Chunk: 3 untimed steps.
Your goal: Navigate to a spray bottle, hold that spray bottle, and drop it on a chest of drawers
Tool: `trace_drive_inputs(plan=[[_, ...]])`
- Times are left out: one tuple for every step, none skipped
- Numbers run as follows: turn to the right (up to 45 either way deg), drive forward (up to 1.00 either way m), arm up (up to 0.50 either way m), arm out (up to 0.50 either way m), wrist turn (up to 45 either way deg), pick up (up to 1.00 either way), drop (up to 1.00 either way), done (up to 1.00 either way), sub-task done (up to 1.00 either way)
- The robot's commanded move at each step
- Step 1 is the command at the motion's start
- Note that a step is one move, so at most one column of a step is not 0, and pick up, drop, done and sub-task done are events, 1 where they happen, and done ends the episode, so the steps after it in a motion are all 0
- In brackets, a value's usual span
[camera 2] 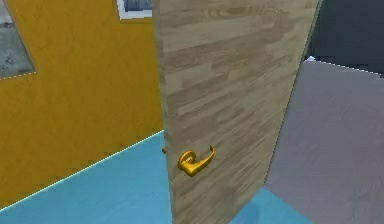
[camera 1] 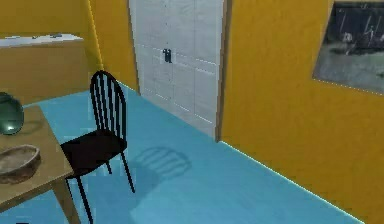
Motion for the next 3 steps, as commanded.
trace_drive_inputs(plan=[[-15.0, 0.00, 0.00, 0.00, 0.0, 0.00, 0.00, 0.00, 0.00], [0.0, 0.40, 0.00, 0.00, 0.0, 0.00, 0.00, 0.00, 0.00], [-45.0, 0.00, 0.00, 0.00, 0.0, 0.00, 0.00, 0.00, 0.00]])
